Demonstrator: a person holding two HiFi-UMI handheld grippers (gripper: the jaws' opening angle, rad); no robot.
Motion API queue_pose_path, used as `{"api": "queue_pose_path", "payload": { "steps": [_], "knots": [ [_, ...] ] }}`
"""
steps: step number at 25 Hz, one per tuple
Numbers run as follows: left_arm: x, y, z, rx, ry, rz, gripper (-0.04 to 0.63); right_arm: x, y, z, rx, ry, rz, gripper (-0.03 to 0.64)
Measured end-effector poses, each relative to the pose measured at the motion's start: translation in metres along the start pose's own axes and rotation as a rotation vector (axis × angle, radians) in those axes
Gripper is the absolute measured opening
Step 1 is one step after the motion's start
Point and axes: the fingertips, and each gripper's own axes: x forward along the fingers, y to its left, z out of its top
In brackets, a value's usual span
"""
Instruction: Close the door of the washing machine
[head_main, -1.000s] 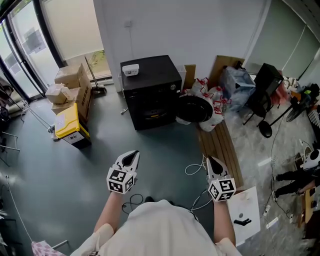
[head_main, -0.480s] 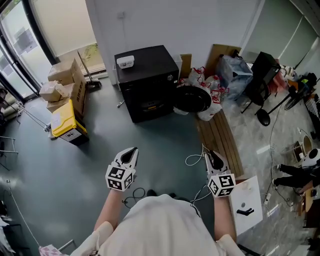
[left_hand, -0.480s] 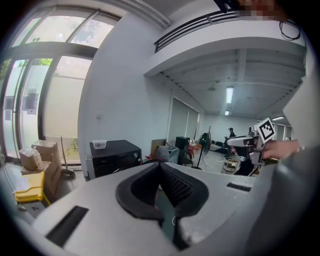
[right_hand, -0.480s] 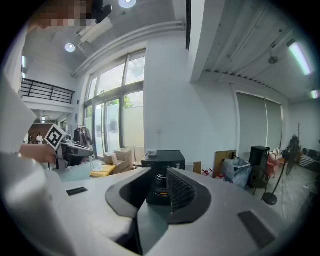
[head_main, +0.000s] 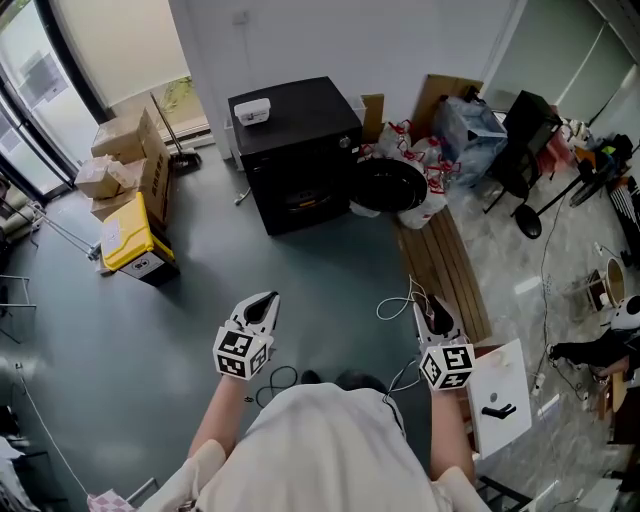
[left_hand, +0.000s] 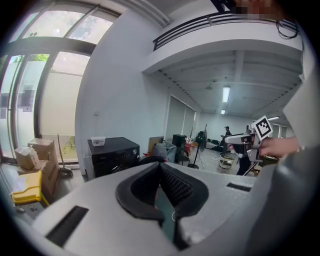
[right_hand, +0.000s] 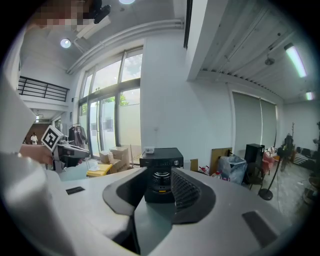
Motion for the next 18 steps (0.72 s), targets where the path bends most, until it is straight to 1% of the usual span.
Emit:
{"api": "queue_pose_path", "payload": {
  "steps": [5, 9, 13, 18],
  "knots": [
    [-0.005, 0.014, -0.013, -0.017, 0.018, 0.007, 0.009, 0.003, 0.008, -0.012, 0.013, 0.014, -0.013, 0.161],
    [0.003, 0.024, -0.013, -0.026, 0.035, 0.011, 0.009, 0.013, 0.005, -0.014, 0.021, 0.031, -0.015, 0.161],
    [0.025, 0.034, -0.010, -0.030, 0.054, 0.013, 0.009, 0.039, -0.006, -0.013, 0.012, 0.051, 0.001, 0.173],
    [0.066, 0.047, -0.008, -0.029, 0.070, 0.010, 0.009, 0.089, -0.027, -0.017, 0.016, 0.071, 0.023, 0.173]
  ]
}}
